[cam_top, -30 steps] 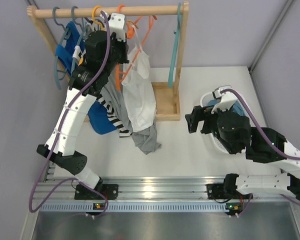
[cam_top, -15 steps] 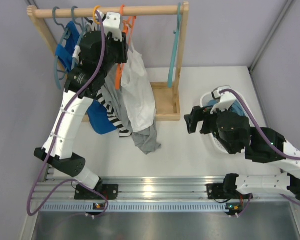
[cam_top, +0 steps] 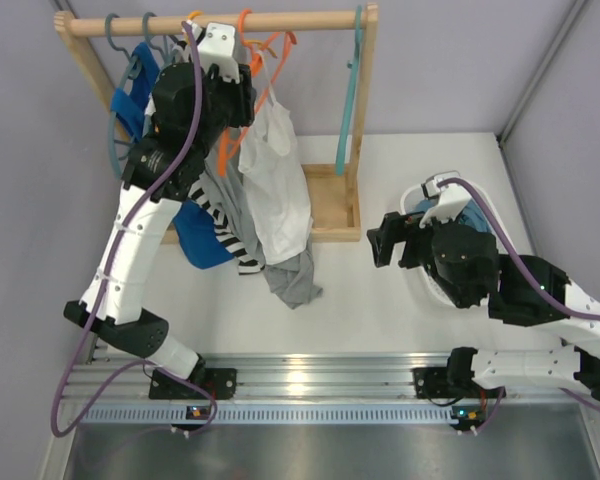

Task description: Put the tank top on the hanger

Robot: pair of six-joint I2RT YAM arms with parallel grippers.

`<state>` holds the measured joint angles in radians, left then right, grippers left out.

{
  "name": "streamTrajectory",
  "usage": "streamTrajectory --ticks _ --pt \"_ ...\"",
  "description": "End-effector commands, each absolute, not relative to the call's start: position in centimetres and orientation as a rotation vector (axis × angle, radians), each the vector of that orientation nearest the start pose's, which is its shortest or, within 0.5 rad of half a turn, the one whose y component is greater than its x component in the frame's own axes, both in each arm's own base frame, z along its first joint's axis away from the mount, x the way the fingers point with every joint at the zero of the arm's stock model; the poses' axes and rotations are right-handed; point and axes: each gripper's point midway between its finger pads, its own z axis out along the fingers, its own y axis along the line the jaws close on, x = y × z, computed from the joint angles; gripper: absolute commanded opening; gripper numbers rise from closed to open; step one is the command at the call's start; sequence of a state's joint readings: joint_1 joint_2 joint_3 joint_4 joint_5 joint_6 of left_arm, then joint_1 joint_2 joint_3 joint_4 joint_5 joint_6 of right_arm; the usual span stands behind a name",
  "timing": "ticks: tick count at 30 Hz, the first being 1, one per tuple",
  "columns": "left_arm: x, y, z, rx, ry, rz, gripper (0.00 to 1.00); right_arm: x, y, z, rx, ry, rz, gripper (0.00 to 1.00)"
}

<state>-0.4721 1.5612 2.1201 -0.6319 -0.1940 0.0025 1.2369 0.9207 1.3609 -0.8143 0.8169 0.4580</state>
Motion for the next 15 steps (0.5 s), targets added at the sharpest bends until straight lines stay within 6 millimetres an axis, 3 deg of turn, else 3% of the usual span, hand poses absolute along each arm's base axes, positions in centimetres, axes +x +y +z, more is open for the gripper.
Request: streamTrajectory --ticks 1,15 --pt "38.2 -15.8 53.1 0.221 1.544 -0.226 0.45 18.5 19.1 37.7 -0.174 1.817 0.434 0.9" --pt "35.0 -15.0 54.5 0.204 1.517 -0.298 0.47 18.6 19.2 37.5 -0.179 1.816 0.433 0.91"
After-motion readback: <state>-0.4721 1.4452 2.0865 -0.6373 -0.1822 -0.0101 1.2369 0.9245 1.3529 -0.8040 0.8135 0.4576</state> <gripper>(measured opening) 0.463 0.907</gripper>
